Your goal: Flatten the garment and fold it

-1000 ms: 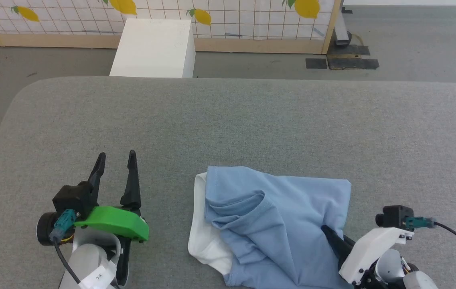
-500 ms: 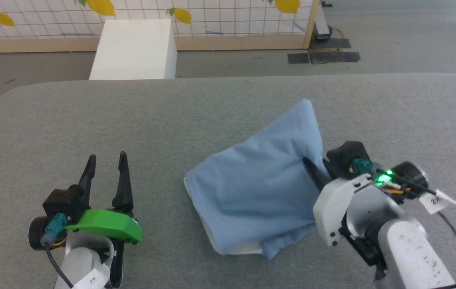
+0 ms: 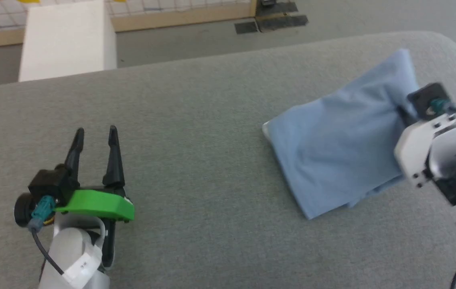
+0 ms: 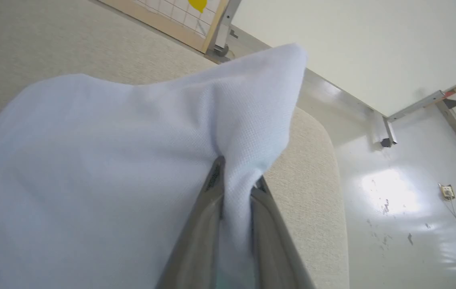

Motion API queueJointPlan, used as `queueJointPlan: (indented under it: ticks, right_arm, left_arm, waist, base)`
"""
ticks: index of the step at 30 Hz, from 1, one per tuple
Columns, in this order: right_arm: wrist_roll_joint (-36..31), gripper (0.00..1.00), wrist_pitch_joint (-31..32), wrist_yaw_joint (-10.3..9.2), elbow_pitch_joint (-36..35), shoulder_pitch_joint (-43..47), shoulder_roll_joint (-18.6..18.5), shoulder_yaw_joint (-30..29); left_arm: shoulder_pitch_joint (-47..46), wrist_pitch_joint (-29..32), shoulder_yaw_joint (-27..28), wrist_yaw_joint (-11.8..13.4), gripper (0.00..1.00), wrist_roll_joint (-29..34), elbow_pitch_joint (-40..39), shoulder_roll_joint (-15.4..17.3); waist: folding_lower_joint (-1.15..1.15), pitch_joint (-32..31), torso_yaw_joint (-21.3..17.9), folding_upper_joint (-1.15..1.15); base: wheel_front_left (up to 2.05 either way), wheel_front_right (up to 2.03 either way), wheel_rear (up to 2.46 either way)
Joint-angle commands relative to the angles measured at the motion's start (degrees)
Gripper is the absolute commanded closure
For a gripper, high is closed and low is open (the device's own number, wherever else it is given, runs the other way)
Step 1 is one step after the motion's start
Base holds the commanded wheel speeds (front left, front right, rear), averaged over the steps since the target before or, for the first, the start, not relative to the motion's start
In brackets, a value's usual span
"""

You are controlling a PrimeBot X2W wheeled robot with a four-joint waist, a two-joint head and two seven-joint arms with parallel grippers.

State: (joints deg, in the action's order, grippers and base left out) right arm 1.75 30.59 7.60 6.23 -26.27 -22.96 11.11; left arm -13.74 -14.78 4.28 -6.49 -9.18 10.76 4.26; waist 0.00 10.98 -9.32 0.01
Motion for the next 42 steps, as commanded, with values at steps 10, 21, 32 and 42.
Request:
queueJointPlan:
  ticks: [10, 21, 32, 42]
  right_arm:
    - [-5.50, 1.00, -9.18, -0.11, 14.76, -11.62, -6.94, -3.80]
    - [-16.42, 1.00, -18.55, -0.11, 25.57, -17.60, -7.22, -16.44]
    - [-22.00, 0.00, -23.55, -0.11, 29.84, -18.03, -2.56, -26.46]
    - [-16.14, 0.00, -31.12, -0.11, 27.16, -12.70, 0.30, -25.73]
  left_arm:
    - [-4.27, 0.87, 0.37, 0.77, 0.00, 0.86, -4.91, 3.12]
    - [-6.78, 2.87, -0.95, 0.90, 0.00, 1.45, -8.15, 4.55]
    - [-5.59, 2.00, -1.14, 1.52, 0.00, 0.46, -6.28, 4.03]
    - [-2.11, 0.23, -2.05, 1.54, 0.00, -1.54, -0.51, 1.69]
  waist:
    - [0.00, 13.03, -9.25, -0.01]
    - [0.00, 19.37, -5.73, -0.01]
    - [0.00, 14.77, -3.43, -0.01]
    - [0.00, 2.28, 0.24, -0.01]
  base:
    - [0.00, 0.00, 0.00]
    - [0.00, 0.00, 0.00]
    - [0.00, 0.00, 0.00]
    - [0.00, 0.00, 0.00]
